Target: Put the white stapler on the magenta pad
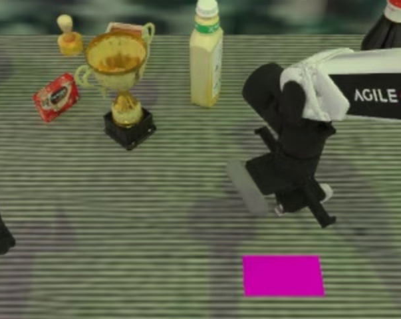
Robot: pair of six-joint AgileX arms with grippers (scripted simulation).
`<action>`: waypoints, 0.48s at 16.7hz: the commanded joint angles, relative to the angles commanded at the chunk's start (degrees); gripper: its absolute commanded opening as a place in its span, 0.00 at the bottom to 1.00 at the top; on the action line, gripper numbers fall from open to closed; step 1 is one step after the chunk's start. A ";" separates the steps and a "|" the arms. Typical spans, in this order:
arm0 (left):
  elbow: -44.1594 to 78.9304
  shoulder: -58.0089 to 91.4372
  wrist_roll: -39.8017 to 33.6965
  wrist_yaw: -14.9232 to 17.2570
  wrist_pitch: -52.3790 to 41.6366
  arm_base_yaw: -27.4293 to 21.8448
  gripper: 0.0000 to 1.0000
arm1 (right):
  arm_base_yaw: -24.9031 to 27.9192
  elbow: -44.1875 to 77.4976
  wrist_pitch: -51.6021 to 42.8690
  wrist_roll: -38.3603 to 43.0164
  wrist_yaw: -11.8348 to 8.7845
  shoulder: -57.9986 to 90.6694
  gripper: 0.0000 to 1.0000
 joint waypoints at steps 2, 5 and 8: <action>0.00 0.00 0.00 0.00 0.00 0.00 1.00 | 0.04 2.71 -4.11 -0.04 0.00 -1.27 0.00; 0.00 0.00 0.00 0.00 0.00 0.00 1.00 | 0.19 7.34 -11.87 -0.09 -0.01 -3.66 0.00; 0.00 0.00 0.00 0.00 0.00 0.00 1.00 | 0.26 10.80 -17.05 0.01 -0.04 -5.84 0.00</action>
